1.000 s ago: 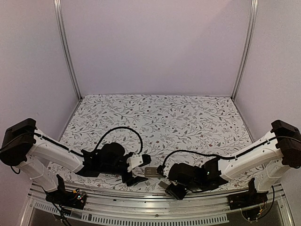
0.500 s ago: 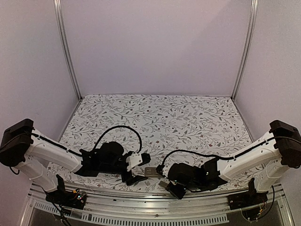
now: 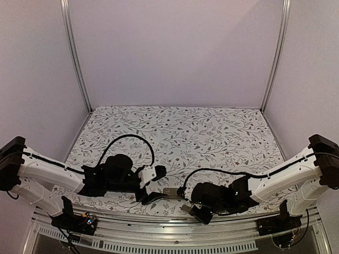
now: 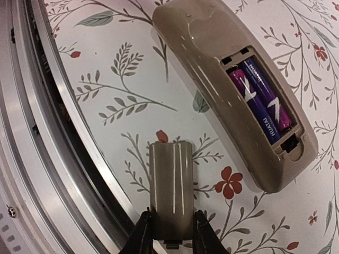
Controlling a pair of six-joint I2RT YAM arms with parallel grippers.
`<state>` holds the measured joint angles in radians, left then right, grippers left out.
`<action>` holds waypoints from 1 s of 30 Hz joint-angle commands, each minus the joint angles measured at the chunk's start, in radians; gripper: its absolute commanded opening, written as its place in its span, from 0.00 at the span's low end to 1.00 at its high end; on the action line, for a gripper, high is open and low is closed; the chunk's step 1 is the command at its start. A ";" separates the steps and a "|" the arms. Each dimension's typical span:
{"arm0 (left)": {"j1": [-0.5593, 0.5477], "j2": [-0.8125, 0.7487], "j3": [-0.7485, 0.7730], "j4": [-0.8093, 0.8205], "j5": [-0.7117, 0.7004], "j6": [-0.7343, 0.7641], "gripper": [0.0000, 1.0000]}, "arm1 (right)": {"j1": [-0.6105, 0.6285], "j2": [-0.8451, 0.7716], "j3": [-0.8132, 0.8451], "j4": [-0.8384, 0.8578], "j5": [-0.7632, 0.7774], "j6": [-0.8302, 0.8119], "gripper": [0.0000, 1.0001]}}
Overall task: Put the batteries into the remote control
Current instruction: Pick up the battery cover from the corner of the board, then pass from the right arm to the left
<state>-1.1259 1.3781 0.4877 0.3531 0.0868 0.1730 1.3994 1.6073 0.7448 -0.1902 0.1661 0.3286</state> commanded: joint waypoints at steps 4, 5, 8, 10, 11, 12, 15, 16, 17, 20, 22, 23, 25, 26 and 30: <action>0.020 -0.143 0.080 -0.053 0.109 -0.237 0.68 | 0.001 -0.162 0.067 -0.048 0.026 -0.181 0.17; 0.043 -0.168 0.090 -0.061 0.137 -0.283 0.68 | 0.000 -0.177 0.082 -0.047 0.029 -0.211 0.17; 0.120 -0.240 0.103 -0.051 0.238 -0.417 0.68 | -0.011 -0.225 0.133 -0.045 0.038 -0.346 0.17; 0.142 -0.270 0.115 -0.062 0.283 -0.452 0.73 | -0.032 -0.243 0.169 -0.045 0.039 -0.426 0.18; 0.145 -0.275 0.124 -0.080 0.295 -0.459 0.75 | -0.046 -0.249 0.188 -0.045 0.045 -0.462 0.18; 0.147 -0.276 0.135 -0.098 0.308 -0.463 0.78 | -0.053 -0.253 0.203 -0.043 0.050 -0.490 0.18; 0.155 -0.267 0.168 -0.145 0.359 -0.469 0.85 | -0.085 -0.258 0.242 -0.030 0.059 -0.597 0.18; 0.160 -0.264 0.175 -0.154 0.370 -0.479 0.86 | -0.095 -0.258 0.253 -0.025 0.053 -0.618 0.18; 0.170 -0.263 0.179 -0.154 0.377 -0.497 0.87 | -0.103 -0.257 0.263 -0.019 0.046 -0.648 0.18; 0.215 -0.265 0.168 -0.132 0.417 -0.559 0.82 | -0.119 -0.258 0.278 0.000 0.032 -0.702 0.18; 0.253 -0.264 0.160 -0.103 0.454 -0.609 0.77 | -0.121 -0.258 0.281 0.014 0.033 -0.726 0.18; 0.270 -0.259 0.159 -0.094 0.472 -0.627 0.74 | -0.122 -0.259 0.281 0.020 0.035 -0.737 0.18; 0.285 -0.235 0.170 -0.098 0.495 -0.645 0.66 | -0.123 -0.257 0.281 0.030 0.032 -0.746 0.18; 0.288 -0.220 0.175 -0.101 0.512 -0.652 0.63 | -0.126 -0.259 0.281 0.033 0.028 -0.749 0.18; 0.296 -0.147 0.209 -0.102 0.576 -0.681 0.57 | -0.128 -0.254 0.281 0.041 0.020 -0.757 0.18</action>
<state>-0.8448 1.1683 0.6552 0.2546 0.5697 -0.4568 1.2797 1.3621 1.0054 -0.1753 0.1989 -0.3923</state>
